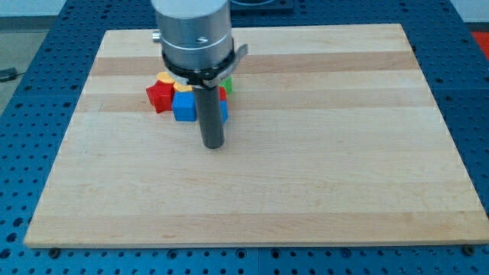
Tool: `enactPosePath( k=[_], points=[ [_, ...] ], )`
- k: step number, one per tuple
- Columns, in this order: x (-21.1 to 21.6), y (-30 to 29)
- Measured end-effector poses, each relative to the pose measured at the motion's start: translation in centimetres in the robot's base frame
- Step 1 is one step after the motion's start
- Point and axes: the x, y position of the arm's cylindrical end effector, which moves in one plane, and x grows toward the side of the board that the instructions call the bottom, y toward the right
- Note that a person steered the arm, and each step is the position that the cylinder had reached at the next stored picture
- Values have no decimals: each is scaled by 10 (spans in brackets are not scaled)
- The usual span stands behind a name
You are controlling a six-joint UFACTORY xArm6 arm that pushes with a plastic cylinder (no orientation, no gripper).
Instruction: Push the blue triangle to the right of the blue cube
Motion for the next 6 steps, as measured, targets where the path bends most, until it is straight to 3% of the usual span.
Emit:
enactPosePath(
  k=[2,4,6],
  points=[
    [-5,37],
    [-39,35],
    [-37,23]
  ],
)
